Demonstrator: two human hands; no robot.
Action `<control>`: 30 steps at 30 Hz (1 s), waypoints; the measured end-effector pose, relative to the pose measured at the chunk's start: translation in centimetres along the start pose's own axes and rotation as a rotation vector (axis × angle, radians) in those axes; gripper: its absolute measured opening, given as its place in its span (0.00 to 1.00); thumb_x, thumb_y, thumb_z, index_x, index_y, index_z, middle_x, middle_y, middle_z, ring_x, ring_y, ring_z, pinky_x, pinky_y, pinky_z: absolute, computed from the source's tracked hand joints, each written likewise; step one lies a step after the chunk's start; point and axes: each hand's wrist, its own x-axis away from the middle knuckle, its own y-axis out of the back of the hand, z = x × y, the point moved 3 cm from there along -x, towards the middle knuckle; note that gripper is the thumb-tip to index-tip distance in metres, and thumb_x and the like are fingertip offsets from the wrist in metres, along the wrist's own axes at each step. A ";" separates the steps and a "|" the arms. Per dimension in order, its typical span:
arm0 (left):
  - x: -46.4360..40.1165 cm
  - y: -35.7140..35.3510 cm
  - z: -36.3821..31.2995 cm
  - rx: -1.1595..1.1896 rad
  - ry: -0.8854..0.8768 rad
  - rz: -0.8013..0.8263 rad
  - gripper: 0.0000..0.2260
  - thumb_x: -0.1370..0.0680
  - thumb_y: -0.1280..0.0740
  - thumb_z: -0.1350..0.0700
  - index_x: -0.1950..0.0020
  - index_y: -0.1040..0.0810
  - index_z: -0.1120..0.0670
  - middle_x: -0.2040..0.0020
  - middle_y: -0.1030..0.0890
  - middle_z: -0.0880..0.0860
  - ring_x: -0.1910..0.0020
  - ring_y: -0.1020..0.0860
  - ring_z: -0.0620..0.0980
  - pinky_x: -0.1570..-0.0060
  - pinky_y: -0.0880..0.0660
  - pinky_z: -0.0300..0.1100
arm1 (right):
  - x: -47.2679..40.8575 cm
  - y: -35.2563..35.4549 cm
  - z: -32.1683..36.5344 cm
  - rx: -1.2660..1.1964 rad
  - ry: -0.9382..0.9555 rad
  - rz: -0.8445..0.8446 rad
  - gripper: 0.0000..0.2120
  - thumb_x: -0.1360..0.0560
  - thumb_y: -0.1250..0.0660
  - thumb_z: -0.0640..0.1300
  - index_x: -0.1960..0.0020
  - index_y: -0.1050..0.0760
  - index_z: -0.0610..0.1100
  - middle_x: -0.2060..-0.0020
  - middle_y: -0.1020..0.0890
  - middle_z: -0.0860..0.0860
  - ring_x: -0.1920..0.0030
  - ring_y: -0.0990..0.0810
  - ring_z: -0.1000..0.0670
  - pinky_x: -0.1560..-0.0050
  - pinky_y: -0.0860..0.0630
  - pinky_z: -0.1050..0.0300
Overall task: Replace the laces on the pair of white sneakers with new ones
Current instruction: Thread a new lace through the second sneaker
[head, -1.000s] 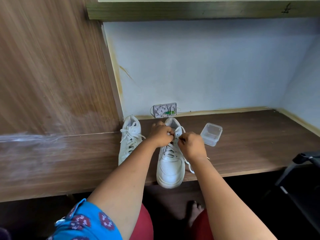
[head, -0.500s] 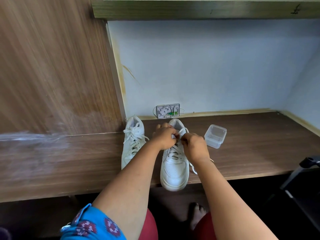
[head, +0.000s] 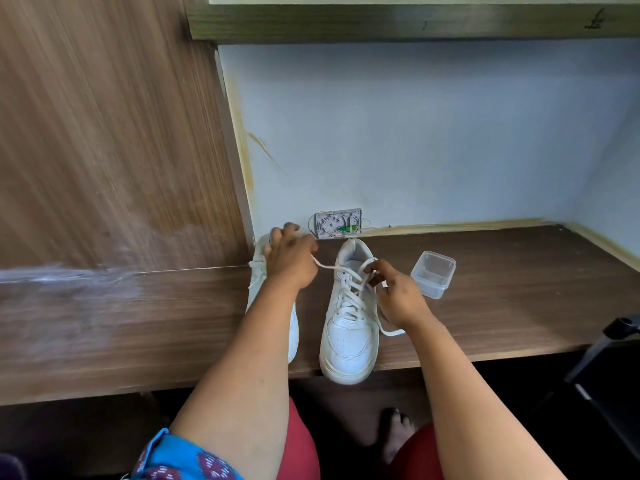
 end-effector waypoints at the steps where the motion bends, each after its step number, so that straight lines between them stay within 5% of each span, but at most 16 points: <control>1: 0.2 -0.7 -1.0 -0.012 -0.091 0.061 0.13 0.23 0.35 0.54 0.39 0.24 0.43 0.25 0.42 0.50 0.28 0.46 0.56 0.33 0.41 0.55 | 0.0 0.0 0.0 -0.001 0.004 -0.002 0.18 0.27 0.45 0.31 0.44 0.27 0.48 0.55 0.19 0.51 0.64 0.26 0.62 0.67 0.33 0.75; 4: 0.9 -2.9 -4.3 -0.016 -0.282 0.219 0.10 0.22 0.36 0.46 0.42 0.22 0.43 0.23 0.46 0.47 0.25 0.51 0.56 0.29 0.46 0.60 | -0.1 0.0 0.0 -0.017 0.015 -0.017 0.19 0.28 0.44 0.29 0.45 0.26 0.47 0.57 0.20 0.51 0.66 0.26 0.63 0.68 0.34 0.74; 7: 0.7 -4.4 -4.8 -0.014 -0.276 0.270 0.07 0.21 0.38 0.50 0.49 0.20 0.46 0.25 0.41 0.48 0.26 0.46 0.55 0.32 0.42 0.56 | -0.1 -0.1 -0.2 -0.034 0.017 -0.019 0.20 0.28 0.45 0.29 0.49 0.29 0.53 0.58 0.20 0.53 0.67 0.24 0.64 0.68 0.34 0.75; 12: -1.1 -0.3 0.1 0.347 0.271 -0.213 0.09 0.21 0.40 0.56 0.48 0.21 0.53 0.35 0.31 0.53 0.37 0.34 0.56 0.38 0.32 0.52 | -0.2 0.1 -1.0 -0.054 -0.002 -0.018 0.19 0.26 0.43 0.30 0.52 0.29 0.55 0.58 0.20 0.58 0.59 0.24 0.64 0.62 0.32 0.74; 14: -1.0 0.6 1.8 0.220 0.334 -0.236 0.10 0.21 0.41 0.54 0.46 0.21 0.51 0.34 0.32 0.51 0.35 0.37 0.56 0.38 0.35 0.51 | -0.3 0.1 -1.2 -0.055 -0.004 -0.002 0.18 0.25 0.42 0.31 0.52 0.29 0.55 0.58 0.20 0.59 0.56 0.23 0.61 0.60 0.31 0.73; 20: 0.3 -3.0 -4.3 0.080 -0.270 0.133 0.09 0.21 0.38 0.46 0.45 0.21 0.43 0.23 0.44 0.47 0.24 0.53 0.55 0.29 0.49 0.59 | -0.7 0.1 -1.4 -0.049 0.018 -0.019 0.23 0.27 0.41 0.30 0.56 0.30 0.61 0.59 0.18 0.59 0.54 0.20 0.55 0.56 0.27 0.67; 24: 0.0 -4.9 -4.8 0.026 -0.266 0.308 0.07 0.21 0.37 0.48 0.50 0.20 0.47 0.28 0.35 0.48 0.27 0.45 0.56 0.30 0.45 0.55 | -0.7 0.1 -1.6 -0.059 0.019 -0.027 0.24 0.28 0.41 0.30 0.57 0.29 0.62 0.59 0.18 0.59 0.54 0.19 0.54 0.54 0.23 0.60; 30: -1.3 -0.1 1.6 0.261 0.197 -0.317 0.09 0.20 0.40 0.55 0.48 0.21 0.54 0.38 0.29 0.53 0.37 0.35 0.57 0.42 0.35 0.49 | -0.6 0.1 -1.8 -0.084 0.010 -0.016 0.22 0.27 0.42 0.29 0.55 0.29 0.59 0.58 0.18 0.58 0.52 0.19 0.55 0.51 0.24 0.62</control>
